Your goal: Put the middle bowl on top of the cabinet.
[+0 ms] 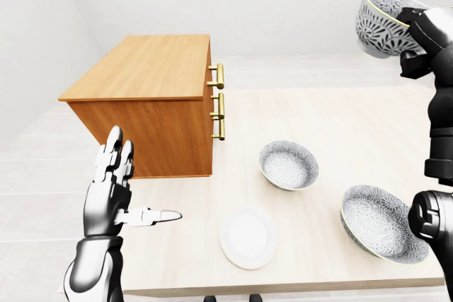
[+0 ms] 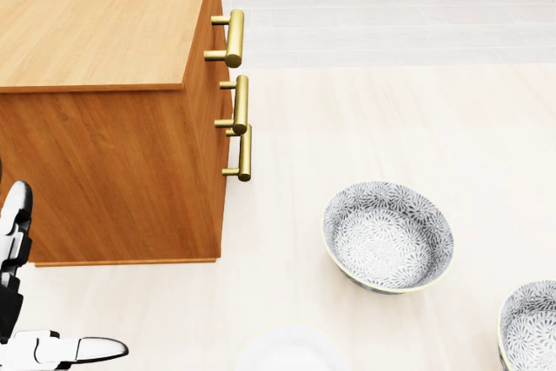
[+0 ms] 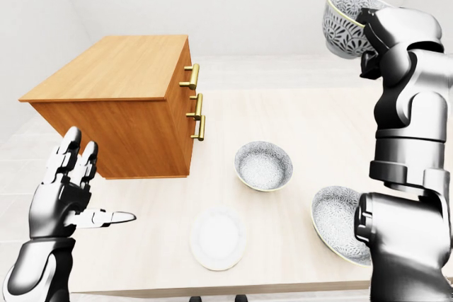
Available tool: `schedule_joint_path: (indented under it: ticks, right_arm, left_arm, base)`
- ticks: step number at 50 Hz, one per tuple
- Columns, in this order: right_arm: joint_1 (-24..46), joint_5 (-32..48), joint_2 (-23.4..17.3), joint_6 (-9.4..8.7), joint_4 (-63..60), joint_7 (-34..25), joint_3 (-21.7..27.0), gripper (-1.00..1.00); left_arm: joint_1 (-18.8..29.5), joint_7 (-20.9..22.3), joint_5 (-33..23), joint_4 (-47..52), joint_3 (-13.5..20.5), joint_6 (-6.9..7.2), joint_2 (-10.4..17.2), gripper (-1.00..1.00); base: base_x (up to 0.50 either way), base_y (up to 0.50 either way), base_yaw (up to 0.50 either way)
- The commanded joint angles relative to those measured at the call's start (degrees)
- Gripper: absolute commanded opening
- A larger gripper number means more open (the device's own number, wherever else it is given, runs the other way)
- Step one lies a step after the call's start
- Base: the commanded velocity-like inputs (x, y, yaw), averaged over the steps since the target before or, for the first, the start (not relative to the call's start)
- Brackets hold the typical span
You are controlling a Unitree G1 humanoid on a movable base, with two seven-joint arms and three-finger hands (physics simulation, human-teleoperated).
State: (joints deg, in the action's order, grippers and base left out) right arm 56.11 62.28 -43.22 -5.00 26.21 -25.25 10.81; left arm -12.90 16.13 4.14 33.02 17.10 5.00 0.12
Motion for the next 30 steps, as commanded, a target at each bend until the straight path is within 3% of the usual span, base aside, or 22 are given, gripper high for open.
schedule_joint_path:
  ticks: [1,12,21,30]
  right_arm:
    - [17.86,1.58,6.03,0.0,12.69,2.2,-4.56,-1.0]
    - [31.23,1.01,13.86,0.0,28.04,6.85,-7.77,-1.0]
    - [37.2,-0.52,17.32,0.0,32.39,7.29,-8.18,-1.0]
    - [38.76,-0.85,19.5,0.0,32.83,7.67,-9.36,-1.0]
  left_arm:
    - [-1.17,0.86,-0.34,0.23,0.69,0.0,-0.49,1.0]
    - [-2.01,1.72,-0.21,-0.16,1.85,0.0,-0.8,1.0]
    - [-2.41,2.58,0.61,0.27,3.22,0.0,-1.06,1.0]
    - [-2.23,3.16,1.01,0.05,4.16,0.0,-1.15,1.0]
  base:
    - [0.0,0.0,0.0]
    - [0.0,0.0,0.0]
    - [0.0,0.0,0.0]
    - [0.0,0.0,0.0]
